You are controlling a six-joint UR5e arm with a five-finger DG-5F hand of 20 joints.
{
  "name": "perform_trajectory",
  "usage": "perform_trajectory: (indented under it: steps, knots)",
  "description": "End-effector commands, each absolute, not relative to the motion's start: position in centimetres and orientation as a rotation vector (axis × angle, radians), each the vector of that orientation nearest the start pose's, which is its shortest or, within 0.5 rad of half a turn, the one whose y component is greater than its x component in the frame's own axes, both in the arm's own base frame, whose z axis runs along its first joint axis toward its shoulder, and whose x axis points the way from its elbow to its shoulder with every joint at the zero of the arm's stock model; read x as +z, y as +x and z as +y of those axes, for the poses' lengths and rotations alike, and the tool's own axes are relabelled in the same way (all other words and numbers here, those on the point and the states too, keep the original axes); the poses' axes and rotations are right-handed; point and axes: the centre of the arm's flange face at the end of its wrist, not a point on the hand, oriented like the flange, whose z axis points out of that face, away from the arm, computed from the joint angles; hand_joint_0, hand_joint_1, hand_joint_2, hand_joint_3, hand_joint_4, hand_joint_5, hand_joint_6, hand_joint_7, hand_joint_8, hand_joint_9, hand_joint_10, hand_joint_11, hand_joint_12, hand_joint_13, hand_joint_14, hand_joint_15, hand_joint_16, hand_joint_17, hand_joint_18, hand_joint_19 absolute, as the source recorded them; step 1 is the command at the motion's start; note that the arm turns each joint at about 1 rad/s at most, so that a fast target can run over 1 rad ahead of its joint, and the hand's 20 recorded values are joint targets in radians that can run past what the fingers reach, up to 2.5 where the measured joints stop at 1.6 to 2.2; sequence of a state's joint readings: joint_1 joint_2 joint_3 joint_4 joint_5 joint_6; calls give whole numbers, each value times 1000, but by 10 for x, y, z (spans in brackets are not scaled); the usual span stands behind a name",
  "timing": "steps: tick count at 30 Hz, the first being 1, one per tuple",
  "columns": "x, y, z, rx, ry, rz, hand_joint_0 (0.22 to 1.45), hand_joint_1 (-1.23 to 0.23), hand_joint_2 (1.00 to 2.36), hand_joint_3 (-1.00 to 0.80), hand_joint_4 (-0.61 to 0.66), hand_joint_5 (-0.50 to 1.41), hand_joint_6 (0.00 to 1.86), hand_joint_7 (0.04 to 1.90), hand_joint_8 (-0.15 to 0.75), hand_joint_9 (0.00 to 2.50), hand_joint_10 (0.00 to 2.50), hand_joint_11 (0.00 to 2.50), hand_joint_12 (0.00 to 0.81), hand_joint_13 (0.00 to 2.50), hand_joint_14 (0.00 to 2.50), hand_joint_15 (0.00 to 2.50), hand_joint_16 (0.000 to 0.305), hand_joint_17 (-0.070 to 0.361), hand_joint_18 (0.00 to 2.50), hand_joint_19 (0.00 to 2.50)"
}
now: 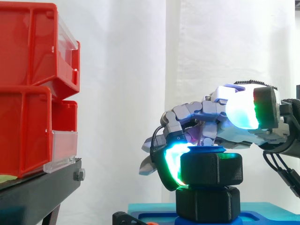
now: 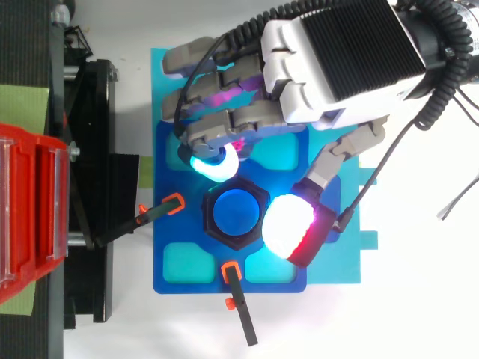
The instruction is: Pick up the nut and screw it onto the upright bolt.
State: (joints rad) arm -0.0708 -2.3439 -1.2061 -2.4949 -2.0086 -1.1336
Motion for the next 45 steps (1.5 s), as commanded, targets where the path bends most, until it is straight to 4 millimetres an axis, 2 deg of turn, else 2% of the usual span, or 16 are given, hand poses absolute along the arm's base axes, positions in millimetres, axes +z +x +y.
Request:
perform_trajectory:
  steps: [1, 4, 6, 8, 10, 12, 13, 15, 22, 28, 29, 35, 40, 45]
  knots:
    - [236, 760, -145, 599, -31, 1379, 485, -202, 1000, -500, 68, 80, 542, 1403, 136, 1505, 4, 138, 199, 757, 0, 0, 20, 45, 500, 0]
    - [236, 759, -146, 599, -29, 1379, 485, -216, 1000, -500, 54, 76, 574, 1369, 105, 1551, 5, 150, 190, 811, 0, 0, 20, 45, 549, 0]
    - [237, 760, -145, 601, -30, 1378, 485, -215, 1000, -500, 55, 73, 575, 1364, 123, 1550, 6, 174, 194, 809, 0, 0, 20, 44, 551, 0]
    - [238, 760, -145, 605, -28, 1376, 478, -206, 1000, -500, 84, 56, 523, 1437, 200, 1443, 5, 169, 218, 774, 0, 0, 21, 47, 519, 0]
    - [240, 762, -145, 611, -25, 1366, 475, -200, 1000, -500, 109, 47, 500, 1478, 233, 1422, 6, 186, 230, 757, 0, 0, 22, 50, 499, 0]
    - [247, 764, -146, 620, -22, 1353, 474, -197, 1000, -500, 121, 35, 501, 1459, 249, 1401, 5, 179, 239, 751, 0, 0, 23, 51, 495, 0]
    - [261, 770, -147, 637, -32, 1332, 473, -196, 1000, -500, 125, 33, 501, 1444, 250, 1392, 6, 186, 242, 750, 0, 0, 23, 52, 491, 0]
    - [270, 773, -148, 641, -48, 1316, 472, -197, 1000, -500, 121, 33, 501, 1440, 256, 1389, 6, 187, 247, 752, 0, 0, 24, 53, 490, 0]
    - [284, 777, -150, 659, -61, 1295, 472, -192, 1000, -500, 123, 34, 502, 1405, 239, 1405, 7, 190, 249, 771, 0, 0, 24, 54, 493, 0]
    - [287, 778, -149, 675, -61, 1289, 473, -189, 1000, -500, 150, -6, 505, 1222, 258, 1374, 6, 198, 258, 761, 0, 0, 25, 55, 487, 0]
    - [287, 778, -147, 678, -61, 1289, 472, -186, 1000, -500, 205, -37, 505, 1118, 268, 1286, 6, 183, 269, 722, 0, 0, 26, 59, 463, 0]
    - [288, 780, -141, 685, -65, 1285, 467, -198, 1000, -500, 237, -118, 503, 952, 285, 1036, 4, 154, 305, 603, 0, 0, 30, 69, 361, 0]
    - [286, 780, -136, 682, -71, 1291, 464, -206, 1000, -500, 228, -139, 503, 908, 282, 928, 4, 130, 317, 535, 0, 0, 32, 72, 298, 0]
    - [273, 777, -129, 674, -74, 1321, 461, -211, 1000, -500, 225, -141, 503, 906, 284, 892, 4, 129, 319, 508, 0, 0, 33, 75, 259, 0]
